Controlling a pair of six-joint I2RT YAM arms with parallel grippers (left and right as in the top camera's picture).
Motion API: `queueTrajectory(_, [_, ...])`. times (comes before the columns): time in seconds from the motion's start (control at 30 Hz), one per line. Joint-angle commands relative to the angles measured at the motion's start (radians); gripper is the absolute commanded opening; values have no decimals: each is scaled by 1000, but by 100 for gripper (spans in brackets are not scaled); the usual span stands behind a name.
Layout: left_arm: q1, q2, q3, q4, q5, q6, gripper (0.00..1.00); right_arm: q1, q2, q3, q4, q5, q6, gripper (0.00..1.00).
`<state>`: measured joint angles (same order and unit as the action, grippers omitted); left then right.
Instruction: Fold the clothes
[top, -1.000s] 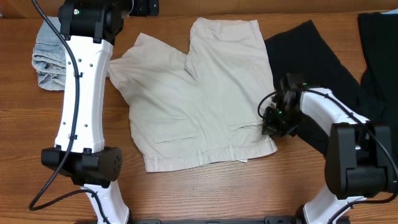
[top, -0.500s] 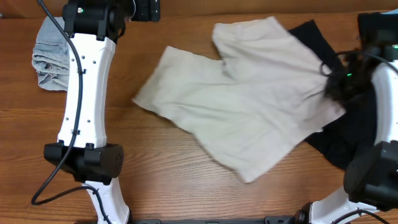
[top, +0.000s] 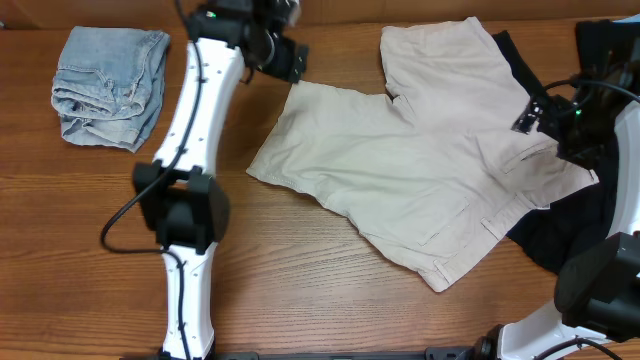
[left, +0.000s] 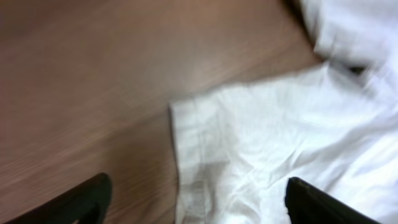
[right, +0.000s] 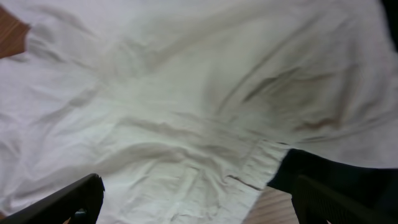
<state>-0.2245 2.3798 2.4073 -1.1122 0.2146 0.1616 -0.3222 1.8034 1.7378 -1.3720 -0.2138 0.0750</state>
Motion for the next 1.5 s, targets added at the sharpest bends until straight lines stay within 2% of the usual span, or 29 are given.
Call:
queueTrajectory(0.0, [-24,73,-3,-14,27,79,88,58,-27,24,9,-50,-5,100])
queueTrajectory(0.2, [-31,150,-3,-5,-4,78,88,157,-27,23,41,-50,-5,100])
queueTrajectory(0.53, [-30,233,-3,50,-23,78,88,217,-27,17,64,-50,3,100])
queueTrajectory(0.83, [-32,277,-3,72,-24,77,78,216,-27,15,66,-50,3,100])
queueTrajectory(0.87, [-31,277,-3,73,-24,77,75,216,-27,15,66,-50,3,100])
queueTrajectory(0.9, [-31,278,-3,73,-30,77,61,216,-27,15,66,-50,3,100])
queueTrajectory(1.0, [-31,280,-3,73,-95,35,10,216,-26,15,66,-50,3,100])
queueTrajectory(1.03, [-31,279,-3,72,-125,13,4,217,-26,15,66,-50,3,100])
queueTrajectory(1.27, [18,249,6,-19,-428,-145,4,218,-10,11,76,-58,11,98])
queueTrajectory(1.47, [149,189,18,-211,-504,-183,4,235,-5,-44,146,-88,30,96])
